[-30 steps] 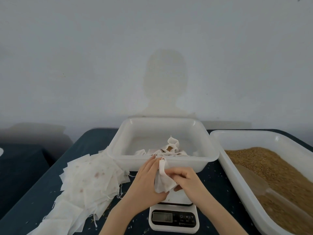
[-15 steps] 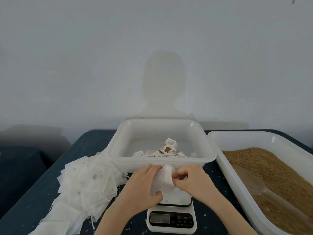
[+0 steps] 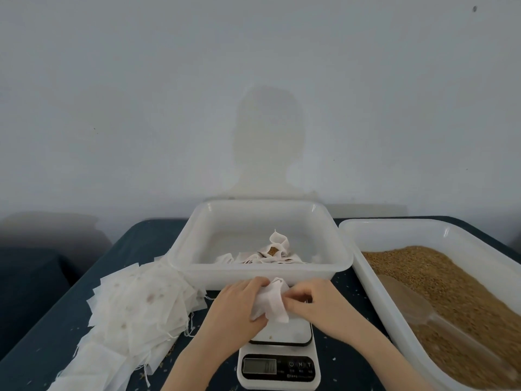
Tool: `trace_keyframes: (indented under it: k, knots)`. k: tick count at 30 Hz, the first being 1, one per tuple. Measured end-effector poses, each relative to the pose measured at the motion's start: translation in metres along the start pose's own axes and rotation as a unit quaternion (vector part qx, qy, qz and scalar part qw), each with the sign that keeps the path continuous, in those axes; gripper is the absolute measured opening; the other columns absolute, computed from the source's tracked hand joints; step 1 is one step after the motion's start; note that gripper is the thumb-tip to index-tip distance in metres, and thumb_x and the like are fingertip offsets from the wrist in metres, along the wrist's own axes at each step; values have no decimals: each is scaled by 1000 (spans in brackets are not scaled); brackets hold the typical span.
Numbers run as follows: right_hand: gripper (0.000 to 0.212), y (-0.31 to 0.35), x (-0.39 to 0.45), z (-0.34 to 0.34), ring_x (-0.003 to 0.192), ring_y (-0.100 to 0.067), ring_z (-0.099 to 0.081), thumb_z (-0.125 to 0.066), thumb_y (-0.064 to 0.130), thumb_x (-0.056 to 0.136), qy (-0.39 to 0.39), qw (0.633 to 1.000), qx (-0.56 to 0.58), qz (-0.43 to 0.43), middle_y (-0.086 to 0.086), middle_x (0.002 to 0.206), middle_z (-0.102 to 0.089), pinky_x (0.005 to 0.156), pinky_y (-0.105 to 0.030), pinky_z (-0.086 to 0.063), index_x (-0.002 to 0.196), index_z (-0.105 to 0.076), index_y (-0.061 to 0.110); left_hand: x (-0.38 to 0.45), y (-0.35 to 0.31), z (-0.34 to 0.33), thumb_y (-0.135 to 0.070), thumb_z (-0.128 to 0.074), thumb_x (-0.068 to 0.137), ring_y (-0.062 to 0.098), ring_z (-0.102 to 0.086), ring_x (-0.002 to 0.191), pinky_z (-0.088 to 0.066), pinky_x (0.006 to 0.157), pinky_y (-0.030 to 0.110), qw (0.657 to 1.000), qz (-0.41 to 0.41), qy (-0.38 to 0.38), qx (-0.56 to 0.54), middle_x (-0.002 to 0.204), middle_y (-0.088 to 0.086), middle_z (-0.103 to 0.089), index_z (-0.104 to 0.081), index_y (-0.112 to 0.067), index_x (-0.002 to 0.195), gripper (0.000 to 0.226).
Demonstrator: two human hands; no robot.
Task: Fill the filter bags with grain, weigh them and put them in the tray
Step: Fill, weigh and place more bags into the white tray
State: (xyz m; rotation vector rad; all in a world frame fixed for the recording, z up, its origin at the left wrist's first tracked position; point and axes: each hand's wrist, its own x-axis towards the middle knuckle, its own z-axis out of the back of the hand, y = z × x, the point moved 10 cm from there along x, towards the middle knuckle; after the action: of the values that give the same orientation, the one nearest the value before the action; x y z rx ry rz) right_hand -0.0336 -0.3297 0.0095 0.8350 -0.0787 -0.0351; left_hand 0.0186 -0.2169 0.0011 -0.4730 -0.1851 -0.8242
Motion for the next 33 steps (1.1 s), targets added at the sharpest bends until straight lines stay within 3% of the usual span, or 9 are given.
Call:
trace_keyframes:
  k: [5, 8, 11, 15, 20, 25, 26, 29, 33]
  knots:
    - [14, 1, -3, 7, 84, 1, -64, -65, 36, 88, -5, 1000, 14, -3, 21, 89, -72, 84, -28, -53, 97, -76, 34, 1, 4, -12, -38, -59, 83, 1, -51, 98, -33, 75, 15, 999, 28, 15, -33, 112, -22, -54, -40, -38, 127, 48]
    - [15, 2, -4, 13, 88, 1, -64, -64, 33, 89, -15, 1000, 11, -3, 21, 92, -72, 88, -29, -52, 99, -75, 33, 2, 9, -16, -30, -59, 78, 1, -53, 84, -41, 69, 19, 994, 49, 27, -90, 93, -20, -59, -46, -44, 107, 35]
    - [13, 4, -5, 20, 89, 3, -62, -65, 33, 89, -19, 1000, 19, 9, 24, 91, -70, 88, -25, -51, 95, -75, 37, 2, 6, -21, -31, -60, 74, 1, -50, 65, -37, 57, 20, 985, 48, 36, -163, 72, -18, -58, -47, -45, 80, 20]
    - [17, 11, -12, 40, 95, 5, -59, -66, 31, 88, -34, 998, 38, 42, 29, 101, -64, 83, -12, -42, 87, -74, 46, 6, -2, -24, -39, -58, 72, 0, -48, 58, -36, 53, 16, 970, 46, 33, -237, 72, -14, -60, -54, -40, 83, 11]
    - [14, -16, -31, 96, 82, -5, -65, -63, 34, 88, -90, 995, 43, -2, 16, 92, -72, 71, -15, -49, 88, -73, 44, 17, -16, -33, -38, -62, 78, -5, -57, 71, -42, 59, 14, 972, 34, 62, -223, 77, -27, -61, -52, -46, 84, 14]
    - [14, -99, -62, 168, 77, 14, -56, -63, 42, 88, -171, 958, -198, -118, 32, 88, -65, 65, -10, -41, 82, -61, 54, 35, -34, -39, -41, -62, 79, -5, -59, 83, -45, 68, 14, 974, 14, 74, -214, 87, -26, -63, -54, -44, 93, 16]
    - [7, -122, -69, 175, 80, 14, -54, -63, 46, 88, -161, 945, -236, -157, 31, 96, -64, 67, -10, -42, 91, -62, 52, 39, -39, -39, -40, -60, 79, -5, -59, 82, -42, 67, 13, 974, 8, 74, -216, 86, -27, -62, -54, -45, 91, 15]
    - [38, -176, -89, 177, 91, 7, -57, -62, 57, 83, -81, 898, -354, -248, 23, 112, -64, 76, -15, -50, 118, -62, 41, 50, -58, -41, -35, -61, 80, -7, -55, 76, -39, 61, 9, 975, -14, 69, -209, 81, -28, -59, -50, -48, 81, 16]
    - [39, -195, -99, 165, 86, 0, -60, -61, 57, 83, -7, 884, -385, -265, 17, 105, -65, 73, -20, -54, 117, -57, 38, 59, -76, -50, -31, -62, 83, -5, -54, 70, -40, 59, 11, 976, -27, 80, -201, 75, -17, -60, -52, -39, 82, 13]
